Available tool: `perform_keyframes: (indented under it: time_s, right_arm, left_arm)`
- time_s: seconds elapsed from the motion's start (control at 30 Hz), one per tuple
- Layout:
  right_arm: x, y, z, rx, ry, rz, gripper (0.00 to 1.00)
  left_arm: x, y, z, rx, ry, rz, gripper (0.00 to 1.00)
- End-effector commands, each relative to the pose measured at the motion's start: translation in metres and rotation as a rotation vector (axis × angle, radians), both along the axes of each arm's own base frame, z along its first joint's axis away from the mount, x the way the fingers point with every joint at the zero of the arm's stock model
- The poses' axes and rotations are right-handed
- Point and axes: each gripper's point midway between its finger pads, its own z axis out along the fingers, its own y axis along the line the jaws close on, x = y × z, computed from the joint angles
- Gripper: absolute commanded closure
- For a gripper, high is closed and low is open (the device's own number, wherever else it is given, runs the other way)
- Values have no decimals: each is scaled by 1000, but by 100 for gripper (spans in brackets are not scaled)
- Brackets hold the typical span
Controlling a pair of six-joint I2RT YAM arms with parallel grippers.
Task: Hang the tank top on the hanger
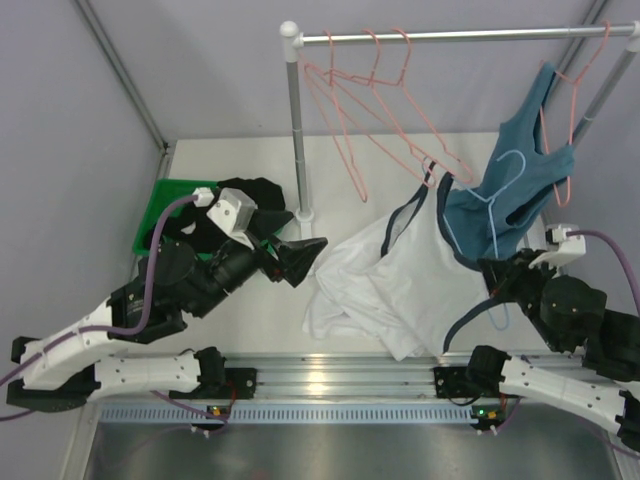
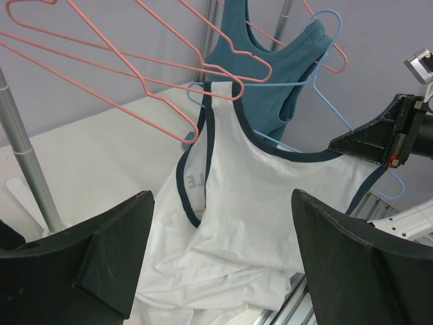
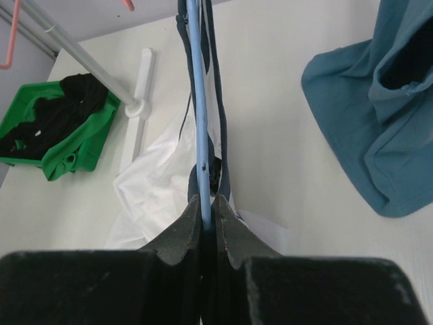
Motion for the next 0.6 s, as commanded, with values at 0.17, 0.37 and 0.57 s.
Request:
perform_keyframes:
  time_s: [0.17, 0.37, 0.57]
  right_arm:
    - [0, -13, -8, 15, 28, -76, 100]
    - [1, -32, 17, 71, -34, -146, 100]
    - [9, -41, 62, 18, -117, -185, 100]
  left_arm:
    - [-2, -3, 15, -29, -32, -17, 12]
    - [-1, -4, 15, -24, -33, -15, 12]
    - [-1, -5, 16, -28, -37, -16, 12]
